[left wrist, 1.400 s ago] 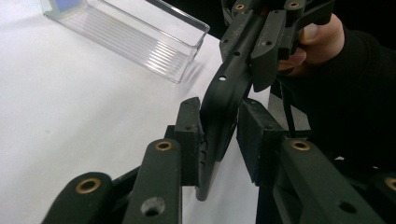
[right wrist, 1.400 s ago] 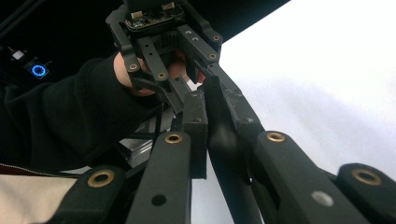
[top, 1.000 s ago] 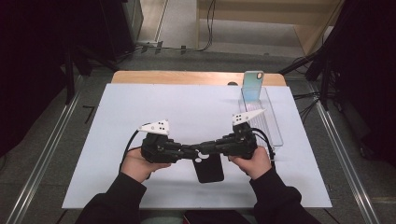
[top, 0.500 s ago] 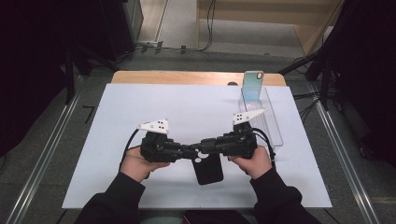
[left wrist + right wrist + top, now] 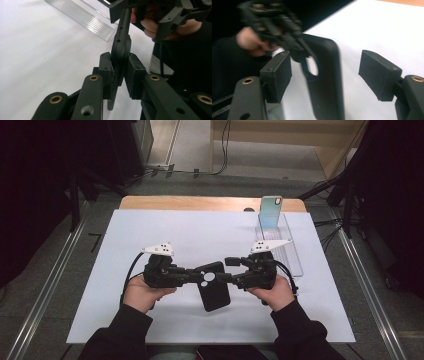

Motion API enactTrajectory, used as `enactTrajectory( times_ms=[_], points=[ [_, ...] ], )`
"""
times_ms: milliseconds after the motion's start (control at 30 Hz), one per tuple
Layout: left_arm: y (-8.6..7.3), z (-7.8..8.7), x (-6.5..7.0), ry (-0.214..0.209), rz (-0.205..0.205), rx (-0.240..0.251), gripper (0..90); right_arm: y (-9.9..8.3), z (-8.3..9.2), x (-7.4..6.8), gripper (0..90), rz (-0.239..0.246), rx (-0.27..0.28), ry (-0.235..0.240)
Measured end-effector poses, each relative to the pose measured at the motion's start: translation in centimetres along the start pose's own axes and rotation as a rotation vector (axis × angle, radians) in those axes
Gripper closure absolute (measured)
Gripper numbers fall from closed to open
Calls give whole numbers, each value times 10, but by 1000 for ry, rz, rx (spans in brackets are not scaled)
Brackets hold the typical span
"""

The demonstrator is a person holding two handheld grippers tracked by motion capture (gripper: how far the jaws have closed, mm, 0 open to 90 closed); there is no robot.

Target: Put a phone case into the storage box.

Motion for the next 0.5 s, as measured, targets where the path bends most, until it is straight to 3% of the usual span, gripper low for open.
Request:
enactTrajectory(
  times_ms=[67, 167, 233, 267, 333, 433, 500],
  points=[
    [1, 1, -1, 23, 12, -5, 779, -1, -1, 0, 244, -2, -6, -30],
    [2, 2, -2, 55, 37, -8, 778, -4, 0, 1, 183, 32, 8, 19],
    [2, 3, -3, 77, 53, -9, 778, -5, -1, 0, 110, 63, -3, -8],
    [3, 3, -3, 85, 61, -10, 778, -6, -3, 0, 6, 64, -13, -34],
    [3, 3, -4, 98, 74, -13, 778, -7, -7, -1, 0, 66, -24, -82],
    [5, 3, -3, 122, 89, -10, 778, -9, -11, -2, 0, 65, -31, -99],
    [7, 4, -2, 138, 95, -5, 778, -11, -14, -4, 0, 63, -40, -134]
  ],
)
Point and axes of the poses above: each handheld gripper's, and its own axes: z roughly backward along the jaws, y roughly out of its top, x roughly to its right, the point moved 2 cm from there along -z, roughly forward along the jaws, and after that the axes turned 11 degrees about y, right-handed, at the moved point
